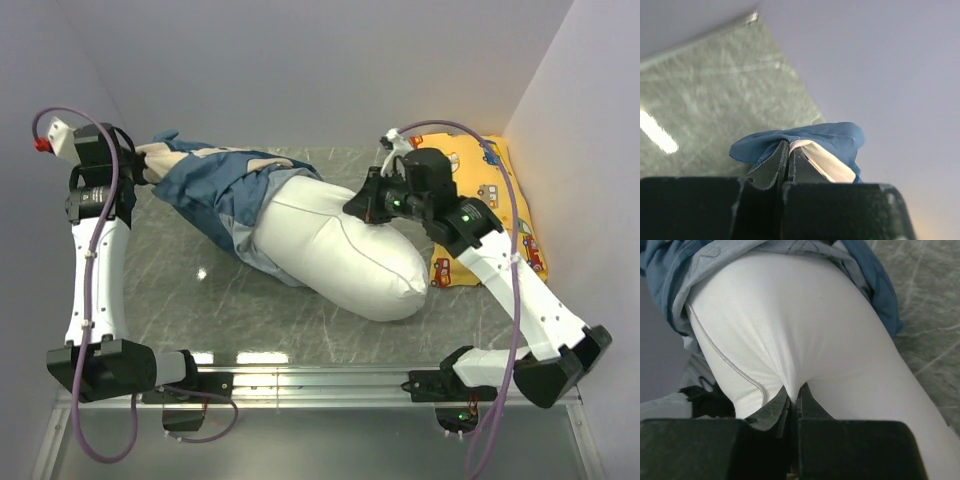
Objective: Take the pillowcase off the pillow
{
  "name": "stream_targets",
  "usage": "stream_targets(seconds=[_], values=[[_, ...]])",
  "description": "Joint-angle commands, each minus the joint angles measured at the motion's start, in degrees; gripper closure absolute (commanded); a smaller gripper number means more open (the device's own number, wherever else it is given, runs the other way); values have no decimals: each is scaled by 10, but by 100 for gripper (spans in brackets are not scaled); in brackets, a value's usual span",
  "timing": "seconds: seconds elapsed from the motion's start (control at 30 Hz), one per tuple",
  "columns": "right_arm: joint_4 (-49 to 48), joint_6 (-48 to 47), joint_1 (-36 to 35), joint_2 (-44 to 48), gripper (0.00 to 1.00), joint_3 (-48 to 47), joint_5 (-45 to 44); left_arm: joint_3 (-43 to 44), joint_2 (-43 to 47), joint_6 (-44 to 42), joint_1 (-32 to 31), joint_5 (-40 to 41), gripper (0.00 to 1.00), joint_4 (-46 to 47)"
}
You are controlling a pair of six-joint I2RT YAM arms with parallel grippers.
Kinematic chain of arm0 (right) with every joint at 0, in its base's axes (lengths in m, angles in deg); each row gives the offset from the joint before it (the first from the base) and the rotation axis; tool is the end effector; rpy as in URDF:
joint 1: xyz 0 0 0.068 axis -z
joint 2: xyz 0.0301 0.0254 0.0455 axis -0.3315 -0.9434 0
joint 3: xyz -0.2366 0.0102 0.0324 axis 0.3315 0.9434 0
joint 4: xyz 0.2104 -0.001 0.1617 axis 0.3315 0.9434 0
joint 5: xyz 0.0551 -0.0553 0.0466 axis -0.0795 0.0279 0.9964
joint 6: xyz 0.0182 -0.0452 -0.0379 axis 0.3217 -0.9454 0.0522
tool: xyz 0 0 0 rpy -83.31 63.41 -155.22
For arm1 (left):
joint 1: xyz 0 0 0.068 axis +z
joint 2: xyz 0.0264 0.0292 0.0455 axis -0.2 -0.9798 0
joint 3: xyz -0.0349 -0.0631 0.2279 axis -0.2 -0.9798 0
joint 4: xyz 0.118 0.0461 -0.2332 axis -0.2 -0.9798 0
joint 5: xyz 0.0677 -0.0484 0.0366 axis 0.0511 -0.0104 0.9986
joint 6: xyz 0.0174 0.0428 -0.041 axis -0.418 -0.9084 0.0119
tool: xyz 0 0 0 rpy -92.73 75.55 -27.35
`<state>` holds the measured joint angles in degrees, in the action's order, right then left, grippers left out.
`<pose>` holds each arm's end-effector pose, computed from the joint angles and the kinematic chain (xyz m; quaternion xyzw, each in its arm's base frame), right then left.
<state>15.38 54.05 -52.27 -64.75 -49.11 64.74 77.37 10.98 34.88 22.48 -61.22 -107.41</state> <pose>0.2418 0.1690 0.3817 -0.1265 0.8361 0.3340 0.4165 0.2940 0.0696 0.3881 -0.4949 0.6602 -0.0899 0.5578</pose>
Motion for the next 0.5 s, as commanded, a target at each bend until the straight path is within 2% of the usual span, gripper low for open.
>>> stream_targets(seconds=[0.0,0.03,0.13,0.23,0.27,0.3,0.43,0.47], values=[[-81,31,61,71,100,27,22,67,10,-60,2,192,100,20],[-93,38,78,63,100,41,67,71,13,-74,-13,224,100,24],[-135,54,119,3,100,71,105,76,14,-125,-81,272,100,31],[-140,48,137,-93,100,55,113,67,2,-132,-139,281,100,21],[-148,48,138,-114,98,50,95,50,0,-136,-150,280,100,25],[-143,44,138,-158,92,41,85,39,-4,-133,-166,278,100,29],[-136,33,138,-264,83,-9,51,-1,-32,-139,-181,191,100,55],[-126,29,138,-287,82,-21,47,7,-44,-150,-187,136,99,54]])
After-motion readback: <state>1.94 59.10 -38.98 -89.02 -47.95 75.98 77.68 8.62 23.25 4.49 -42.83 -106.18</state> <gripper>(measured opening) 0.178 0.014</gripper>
